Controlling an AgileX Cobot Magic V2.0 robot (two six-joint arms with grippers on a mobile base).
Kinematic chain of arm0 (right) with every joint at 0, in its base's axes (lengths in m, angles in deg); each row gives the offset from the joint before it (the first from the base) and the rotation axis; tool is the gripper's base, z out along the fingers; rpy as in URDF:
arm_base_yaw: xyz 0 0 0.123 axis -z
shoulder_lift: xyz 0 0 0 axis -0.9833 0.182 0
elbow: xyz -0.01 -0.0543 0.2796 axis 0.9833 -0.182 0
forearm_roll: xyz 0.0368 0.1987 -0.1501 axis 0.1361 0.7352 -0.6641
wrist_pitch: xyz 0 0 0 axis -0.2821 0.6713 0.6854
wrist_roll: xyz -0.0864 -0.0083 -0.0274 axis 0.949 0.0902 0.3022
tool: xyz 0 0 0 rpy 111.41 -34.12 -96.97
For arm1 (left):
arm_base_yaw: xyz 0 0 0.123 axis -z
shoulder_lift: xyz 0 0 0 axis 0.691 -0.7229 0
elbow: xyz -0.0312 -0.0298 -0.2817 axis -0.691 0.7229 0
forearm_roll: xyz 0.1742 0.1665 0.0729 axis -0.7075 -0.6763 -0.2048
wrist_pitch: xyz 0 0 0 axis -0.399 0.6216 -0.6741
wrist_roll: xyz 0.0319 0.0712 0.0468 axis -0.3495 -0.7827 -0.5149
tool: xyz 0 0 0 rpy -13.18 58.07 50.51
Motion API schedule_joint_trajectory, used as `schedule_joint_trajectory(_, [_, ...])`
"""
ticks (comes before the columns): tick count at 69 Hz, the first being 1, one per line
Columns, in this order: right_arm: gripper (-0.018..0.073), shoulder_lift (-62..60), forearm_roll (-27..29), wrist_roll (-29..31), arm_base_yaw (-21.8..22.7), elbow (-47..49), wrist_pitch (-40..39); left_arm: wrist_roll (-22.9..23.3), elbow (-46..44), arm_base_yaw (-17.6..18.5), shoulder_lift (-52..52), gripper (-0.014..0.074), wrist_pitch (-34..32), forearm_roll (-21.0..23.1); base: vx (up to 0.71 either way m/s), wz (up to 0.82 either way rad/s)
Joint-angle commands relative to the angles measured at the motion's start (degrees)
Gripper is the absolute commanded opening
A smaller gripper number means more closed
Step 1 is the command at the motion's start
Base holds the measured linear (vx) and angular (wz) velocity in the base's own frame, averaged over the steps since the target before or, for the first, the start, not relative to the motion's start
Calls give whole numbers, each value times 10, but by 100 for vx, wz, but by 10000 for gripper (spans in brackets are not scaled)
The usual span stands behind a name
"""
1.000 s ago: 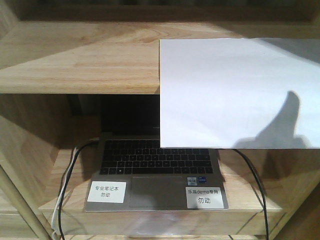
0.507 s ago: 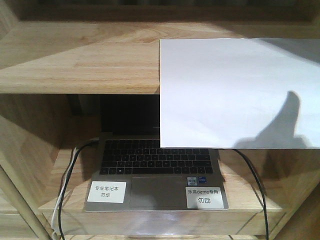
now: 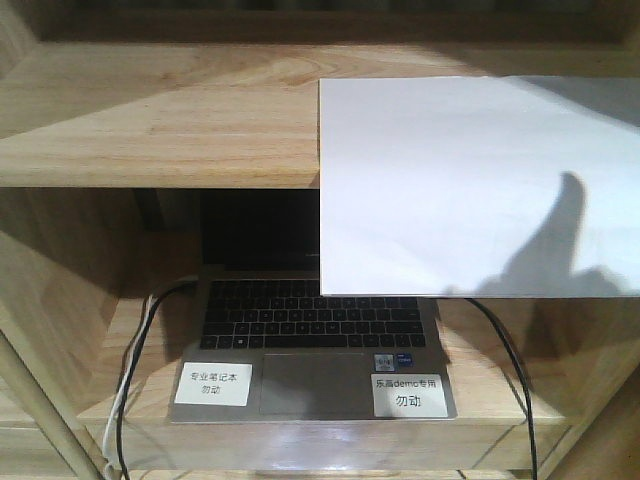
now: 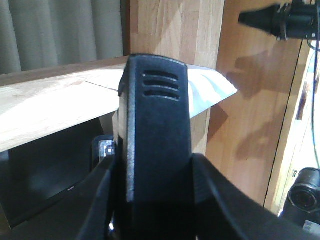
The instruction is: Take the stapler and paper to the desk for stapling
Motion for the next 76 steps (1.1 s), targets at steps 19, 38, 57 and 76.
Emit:
schedule_joint_trajectory(19, [728,8,-31,-504,3,16,-104,-1,-14,3,-10,-6,-69,12,0,0])
schedule_joint_trajectory(38, [694,-4,-30,-643,3,-35,-170,-1,-14,3,-10,-6,-69,12,0,0])
schedule_joint_trajectory(57, [651,-80,-18,-691,3,-180,-277,-1,-14,3,-10,-6,-69,12,0,0])
schedule_joint_trajectory(76, [638,-176,-30,-681,-18,-245,-195,-1,-14,3,-10,-6,-69,12,0,0])
